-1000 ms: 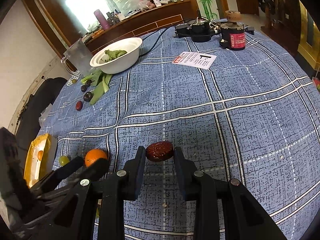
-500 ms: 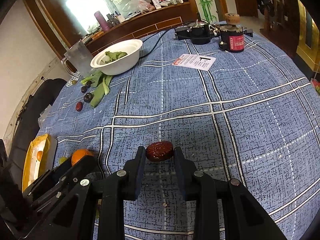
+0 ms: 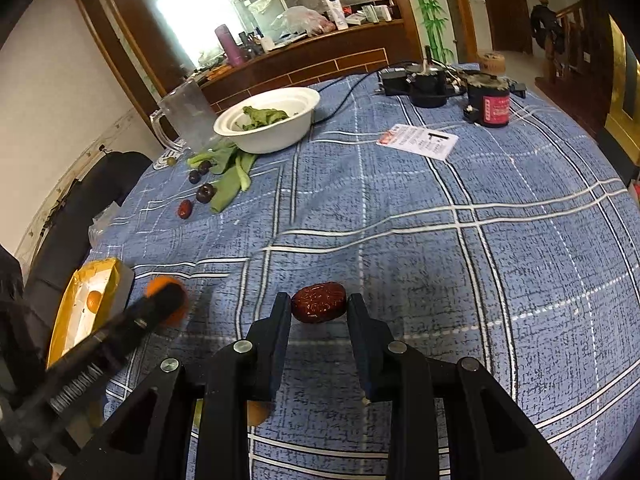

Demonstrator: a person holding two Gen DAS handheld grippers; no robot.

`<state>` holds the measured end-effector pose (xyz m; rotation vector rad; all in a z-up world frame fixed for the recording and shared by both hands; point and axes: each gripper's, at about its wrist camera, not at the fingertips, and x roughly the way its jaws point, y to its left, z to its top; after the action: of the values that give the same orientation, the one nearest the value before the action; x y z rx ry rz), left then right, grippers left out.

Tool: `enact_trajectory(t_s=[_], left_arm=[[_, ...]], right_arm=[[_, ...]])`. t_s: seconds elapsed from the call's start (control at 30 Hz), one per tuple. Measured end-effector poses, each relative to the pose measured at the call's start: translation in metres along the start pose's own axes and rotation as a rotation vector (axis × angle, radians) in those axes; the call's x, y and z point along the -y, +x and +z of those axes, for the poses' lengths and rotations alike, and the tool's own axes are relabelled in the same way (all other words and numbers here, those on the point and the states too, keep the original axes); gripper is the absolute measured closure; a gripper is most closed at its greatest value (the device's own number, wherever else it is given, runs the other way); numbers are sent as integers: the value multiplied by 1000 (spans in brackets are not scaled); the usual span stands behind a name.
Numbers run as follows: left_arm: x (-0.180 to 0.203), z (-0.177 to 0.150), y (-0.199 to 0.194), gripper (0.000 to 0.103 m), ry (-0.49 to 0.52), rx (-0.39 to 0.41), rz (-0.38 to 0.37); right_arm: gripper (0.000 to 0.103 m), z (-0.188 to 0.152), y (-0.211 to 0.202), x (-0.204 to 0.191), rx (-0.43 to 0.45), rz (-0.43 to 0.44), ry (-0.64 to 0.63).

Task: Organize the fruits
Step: 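Carry the date and tangerine into the tray and open both tools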

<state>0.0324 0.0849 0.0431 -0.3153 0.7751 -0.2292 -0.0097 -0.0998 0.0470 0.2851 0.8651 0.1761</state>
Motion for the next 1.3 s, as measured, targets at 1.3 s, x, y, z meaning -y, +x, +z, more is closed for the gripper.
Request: enact_trajectory(t_s=[1.3], left_arm=[[-215, -18, -149, 68, -186, -23, 346]], right_arm=[[70, -72, 26, -256, -234, 372, -276]])
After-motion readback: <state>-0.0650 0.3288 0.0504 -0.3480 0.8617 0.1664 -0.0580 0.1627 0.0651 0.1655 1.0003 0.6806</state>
